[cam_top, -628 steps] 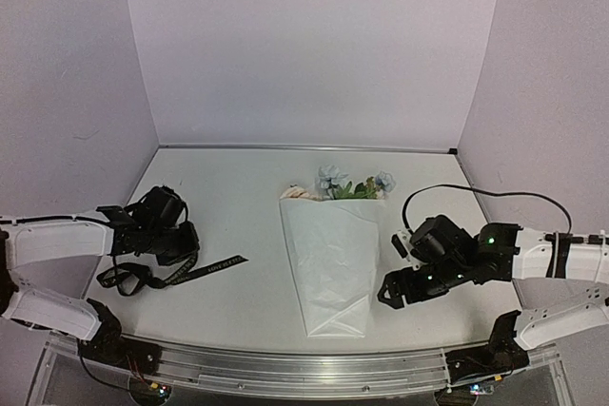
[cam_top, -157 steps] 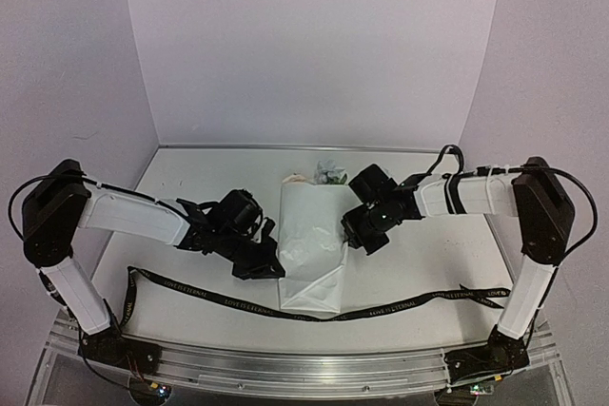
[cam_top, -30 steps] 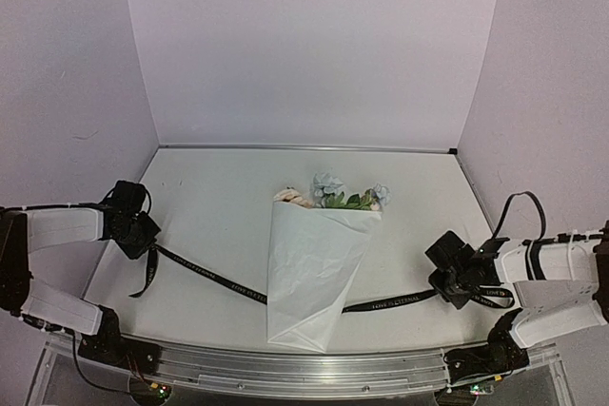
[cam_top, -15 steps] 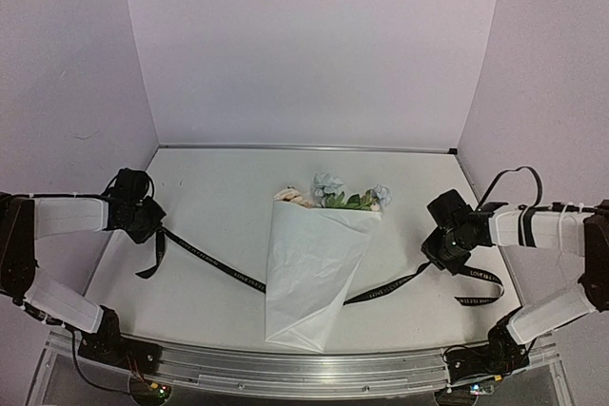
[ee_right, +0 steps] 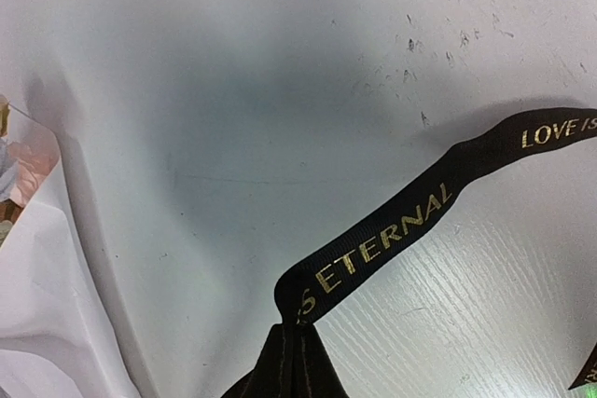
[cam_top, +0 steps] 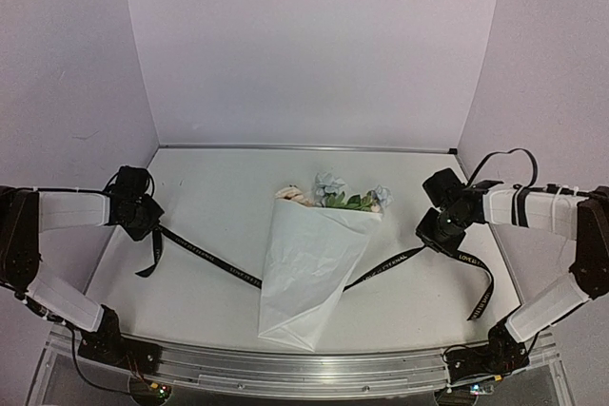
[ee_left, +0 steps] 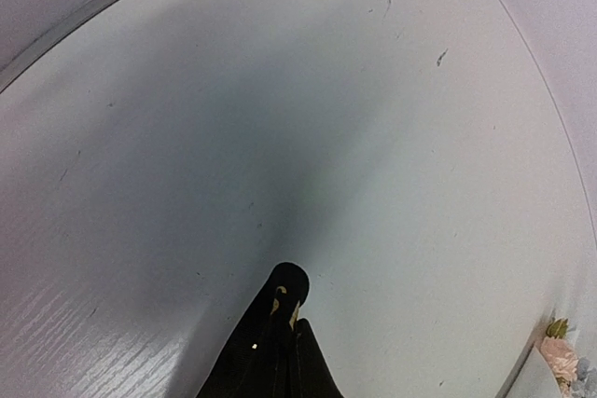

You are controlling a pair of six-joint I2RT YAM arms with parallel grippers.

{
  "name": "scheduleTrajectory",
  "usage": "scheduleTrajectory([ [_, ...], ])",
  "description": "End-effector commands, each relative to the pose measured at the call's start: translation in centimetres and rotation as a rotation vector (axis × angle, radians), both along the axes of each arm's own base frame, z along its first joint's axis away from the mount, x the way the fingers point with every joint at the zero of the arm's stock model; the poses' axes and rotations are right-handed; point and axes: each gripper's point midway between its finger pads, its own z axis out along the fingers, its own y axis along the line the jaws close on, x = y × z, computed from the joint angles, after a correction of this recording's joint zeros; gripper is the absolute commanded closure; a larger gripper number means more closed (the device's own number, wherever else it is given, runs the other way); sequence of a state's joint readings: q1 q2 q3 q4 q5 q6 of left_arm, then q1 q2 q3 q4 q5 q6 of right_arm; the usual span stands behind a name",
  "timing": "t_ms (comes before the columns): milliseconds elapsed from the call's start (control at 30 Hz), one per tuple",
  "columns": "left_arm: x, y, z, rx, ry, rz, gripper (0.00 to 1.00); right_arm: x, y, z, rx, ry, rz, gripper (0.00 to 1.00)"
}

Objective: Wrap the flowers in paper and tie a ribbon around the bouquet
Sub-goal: Adjust the ribbon at the center of the board, then cross the ribbon over the folded bouquet.

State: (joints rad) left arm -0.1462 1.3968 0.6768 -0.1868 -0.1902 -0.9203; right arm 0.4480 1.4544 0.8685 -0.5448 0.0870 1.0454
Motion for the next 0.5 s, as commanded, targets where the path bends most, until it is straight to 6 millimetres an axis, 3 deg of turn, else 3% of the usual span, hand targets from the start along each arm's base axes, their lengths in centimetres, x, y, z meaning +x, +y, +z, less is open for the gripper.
scheduleTrajectory([
  [0, 0.7, 2.1, 1.3, 0.029, -0.022, 0.060, 1.00, 0.7, 0.2, 1.0, -0.024, 0.026, 0.032, 1.00],
  [100, 0.5, 2.2, 1.7, 0.030, -0.033, 0.046, 1.00, 1.5, 1.7, 1.5, 0.021, 0.056, 0.056, 1.00],
  [267, 0.9, -0.3, 1.4, -0.036, -0.059, -0.099, 1.00, 1.9, 5.8, 0.8, 0.079, 0.095, 0.112, 1.00],
  [467, 1.0, -2.9, 0.9, -0.058, -0.043, -0.216, 1.00, 2.7, 9.9, -2.1, 0.115, 0.116, 0.132, 1.00],
])
